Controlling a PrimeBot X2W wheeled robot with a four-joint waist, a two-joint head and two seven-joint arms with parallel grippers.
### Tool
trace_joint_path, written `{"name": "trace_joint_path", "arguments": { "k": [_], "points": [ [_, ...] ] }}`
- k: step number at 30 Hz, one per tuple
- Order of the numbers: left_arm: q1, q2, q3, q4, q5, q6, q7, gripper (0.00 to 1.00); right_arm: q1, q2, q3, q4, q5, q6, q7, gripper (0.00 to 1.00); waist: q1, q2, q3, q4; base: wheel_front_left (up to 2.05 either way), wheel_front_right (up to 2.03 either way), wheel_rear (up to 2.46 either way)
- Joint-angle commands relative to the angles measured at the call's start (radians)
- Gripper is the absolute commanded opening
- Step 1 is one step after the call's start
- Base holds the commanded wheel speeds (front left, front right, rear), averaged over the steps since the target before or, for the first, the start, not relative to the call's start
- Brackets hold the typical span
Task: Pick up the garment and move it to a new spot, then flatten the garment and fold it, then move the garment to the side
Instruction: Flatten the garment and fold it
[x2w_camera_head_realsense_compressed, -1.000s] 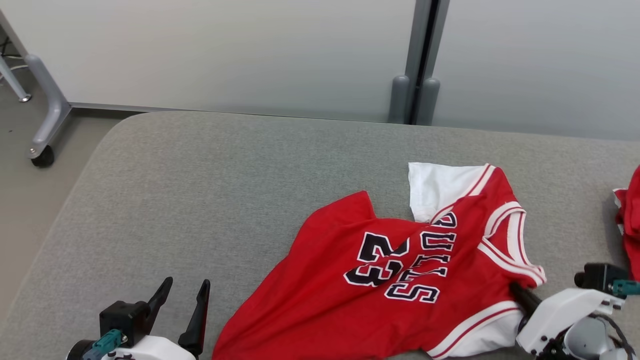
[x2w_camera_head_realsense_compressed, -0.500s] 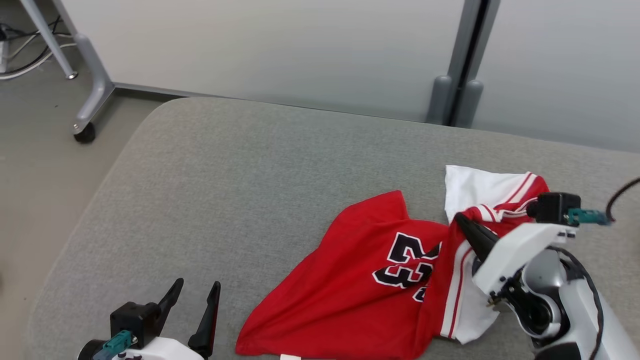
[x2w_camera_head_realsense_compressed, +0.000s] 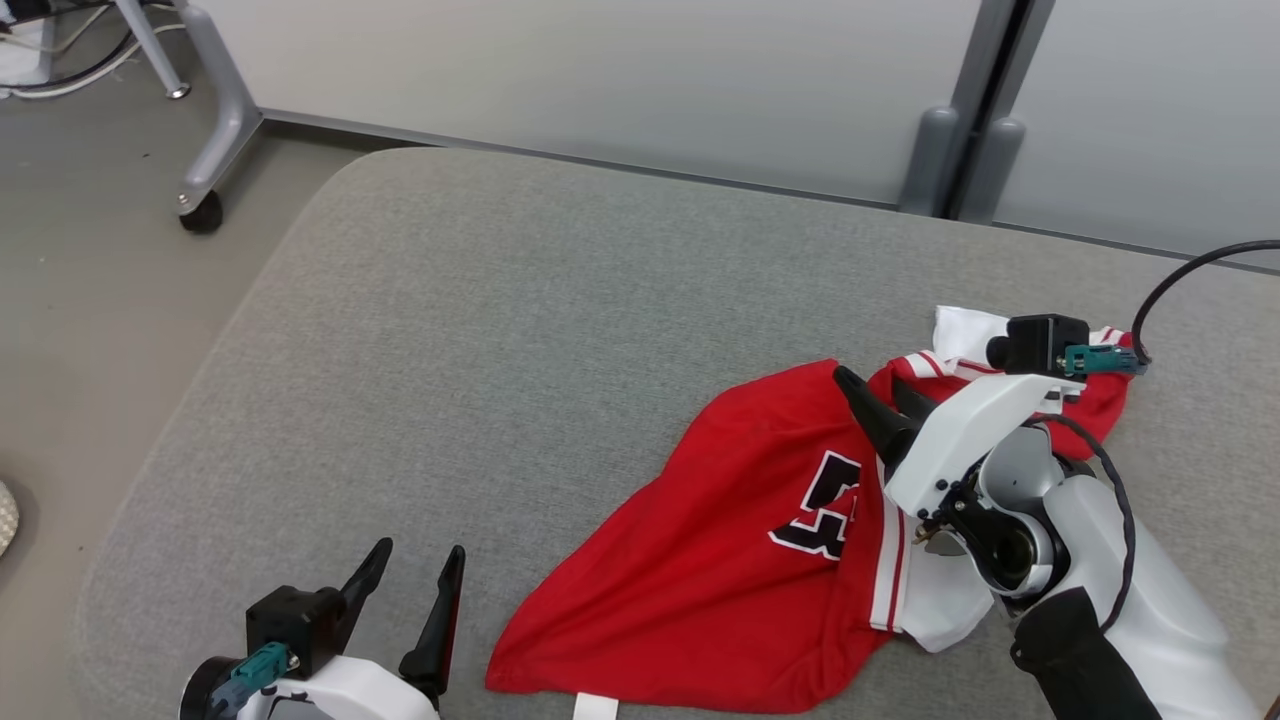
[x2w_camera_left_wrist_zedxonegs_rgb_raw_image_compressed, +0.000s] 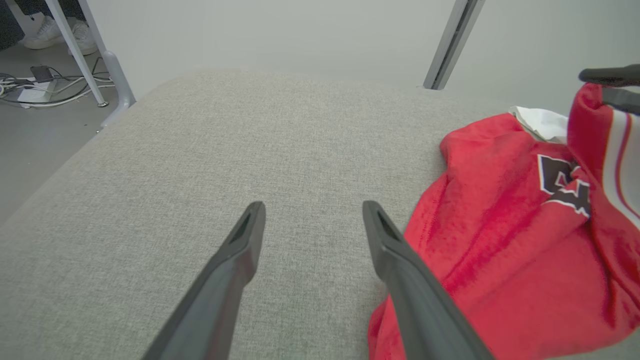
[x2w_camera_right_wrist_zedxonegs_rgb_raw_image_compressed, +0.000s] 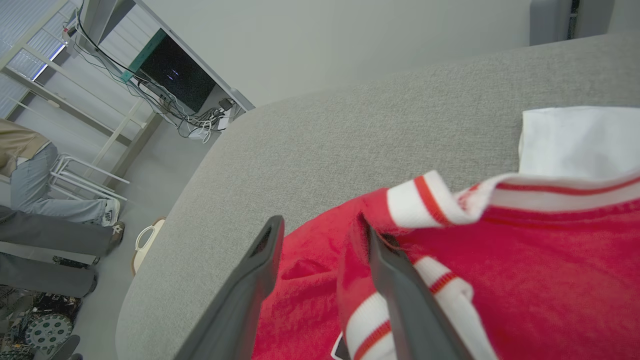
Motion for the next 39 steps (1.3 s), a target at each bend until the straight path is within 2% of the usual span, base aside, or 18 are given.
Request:
{"name": "trace_joint_path", "arguments": {
  "k": [1, 6, 8, 17, 22, 26, 32, 39],
  "points": [
    [-0.016, 0.004, 0.003, 0.007, -0.001, -0.005, -0.005, 1.0, -0.008, -0.014, 0.017, 0.01, 0.013, 0.0, -0.024, 1.0, 0.0, 0.0, -0.007, -0.016, 0.0, 0.0, 0.0],
    [-0.014, 0.013, 0.001, 0.006, 0.001, 0.001, -0.006, 1.0, 0.01, -0.045, 0.057, -0.03, 0.081, 0.0, -0.11, 1.0, 0.0, 0.0, -0.031, -0.066, 0.0, 0.0, 0.0],
    [-0.008, 0.016, 0.004, 0.002, 0.0, 0.005, -0.008, 1.0, 0.028, -0.077, 0.062, -0.065, 0.099, 0.0, -0.144, 1.0, 0.0, 0.0, -0.04, -0.09, 0.0, 0.0, 0.0],
    [0.009, 0.019, 0.002, -0.014, -0.003, 0.015, -0.012, 1.0, 0.156, -0.181, 0.008, -0.134, 0.105, 0.0, -0.29, 1.0, 0.0, 0.0, -0.067, -0.163, 0.0, 0.0, 0.0],
    [0.011, 0.016, -0.006, -0.016, -0.005, 0.016, -0.011, 1.0, 0.278, -0.158, -0.051, -0.099, 0.158, 0.0, -0.308, 1.0, 0.0, 0.0, -0.071, -0.17, 0.0, 0.0, 0.0],
    [0.008, 0.016, -0.009, -0.013, -0.01, 0.012, -0.012, 1.0, 0.321, -0.128, -0.031, -0.094, 0.195, 0.0, -0.278, 1.0, 0.0, 0.0, -0.064, -0.171, 0.0, 0.0, 0.0],
    [-0.013, 0.02, -0.014, -0.01, -0.011, 0.006, -0.006, 1.0, 0.259, -0.098, 0.009, -0.067, 0.222, 0.0, -0.252, 1.0, 0.0, 0.0, -0.05, -0.159, 0.0, 0.0, 0.0],
    [-0.028, 0.017, -0.023, -0.001, -0.014, 0.002, 0.0, 1.0, 0.156, -0.083, 0.027, 0.069, 0.262, 0.0, -0.178, 1.0, 0.0, 0.0, -0.031, -0.12, 0.0, 0.0, 0.0]
  ]
}}
